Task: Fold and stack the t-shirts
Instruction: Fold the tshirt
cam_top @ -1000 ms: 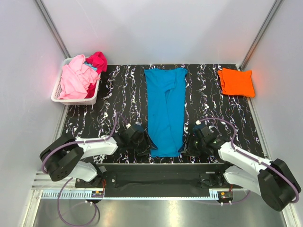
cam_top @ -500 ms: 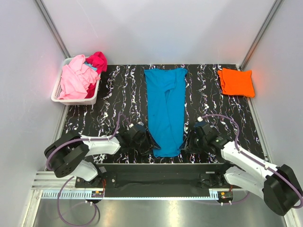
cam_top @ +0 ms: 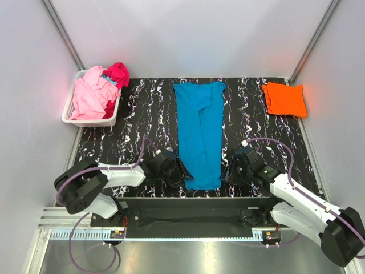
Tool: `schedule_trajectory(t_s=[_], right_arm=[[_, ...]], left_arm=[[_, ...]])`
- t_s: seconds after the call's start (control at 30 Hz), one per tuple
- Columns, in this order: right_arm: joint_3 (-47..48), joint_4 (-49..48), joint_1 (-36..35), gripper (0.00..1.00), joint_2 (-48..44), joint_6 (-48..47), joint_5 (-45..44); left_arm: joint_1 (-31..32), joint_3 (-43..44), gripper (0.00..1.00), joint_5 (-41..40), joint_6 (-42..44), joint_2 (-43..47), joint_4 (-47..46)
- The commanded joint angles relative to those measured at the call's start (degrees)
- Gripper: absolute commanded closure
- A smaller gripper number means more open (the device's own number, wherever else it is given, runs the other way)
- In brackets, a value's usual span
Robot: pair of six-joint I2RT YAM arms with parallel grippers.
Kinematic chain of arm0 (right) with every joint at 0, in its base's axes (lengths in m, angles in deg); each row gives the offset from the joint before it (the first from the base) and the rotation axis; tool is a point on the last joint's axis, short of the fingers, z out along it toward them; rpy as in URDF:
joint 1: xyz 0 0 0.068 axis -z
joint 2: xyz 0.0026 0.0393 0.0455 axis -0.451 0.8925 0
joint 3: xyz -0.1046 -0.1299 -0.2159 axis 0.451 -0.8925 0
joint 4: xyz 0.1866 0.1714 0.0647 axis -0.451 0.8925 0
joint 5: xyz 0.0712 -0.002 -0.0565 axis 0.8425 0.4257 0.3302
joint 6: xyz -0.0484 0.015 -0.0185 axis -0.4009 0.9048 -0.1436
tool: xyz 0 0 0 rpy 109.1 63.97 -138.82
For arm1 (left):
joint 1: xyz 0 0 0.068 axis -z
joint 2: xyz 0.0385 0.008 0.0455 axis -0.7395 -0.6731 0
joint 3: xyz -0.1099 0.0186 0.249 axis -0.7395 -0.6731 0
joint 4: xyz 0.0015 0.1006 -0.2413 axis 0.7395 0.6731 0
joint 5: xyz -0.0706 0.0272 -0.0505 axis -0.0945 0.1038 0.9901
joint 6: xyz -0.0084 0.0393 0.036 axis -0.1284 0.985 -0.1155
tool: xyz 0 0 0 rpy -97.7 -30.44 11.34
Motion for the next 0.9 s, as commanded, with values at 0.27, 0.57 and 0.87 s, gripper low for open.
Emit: schedule_trajectory(t_s=[0.27,0.57,0.87], right_arm=[[-1.80,-5.27,-0.66,0.58,6.38,0.47,1.82],[-5.32,-12.04,-0.66,0.57,10.60,1.52,4.10],[-5.94,-17.32,-0.66,0.57,14.99,1.96,4.81]], left_arm=[[0.70,-1.82,0.46,-1.71,1.19,-2.74,4.59],[0.70,-2.17,0.46,-1.45,1.10,-3.00,4.41],[0.70,-2.87,0.49,-1.27,1.10,-2.91,4.07]])
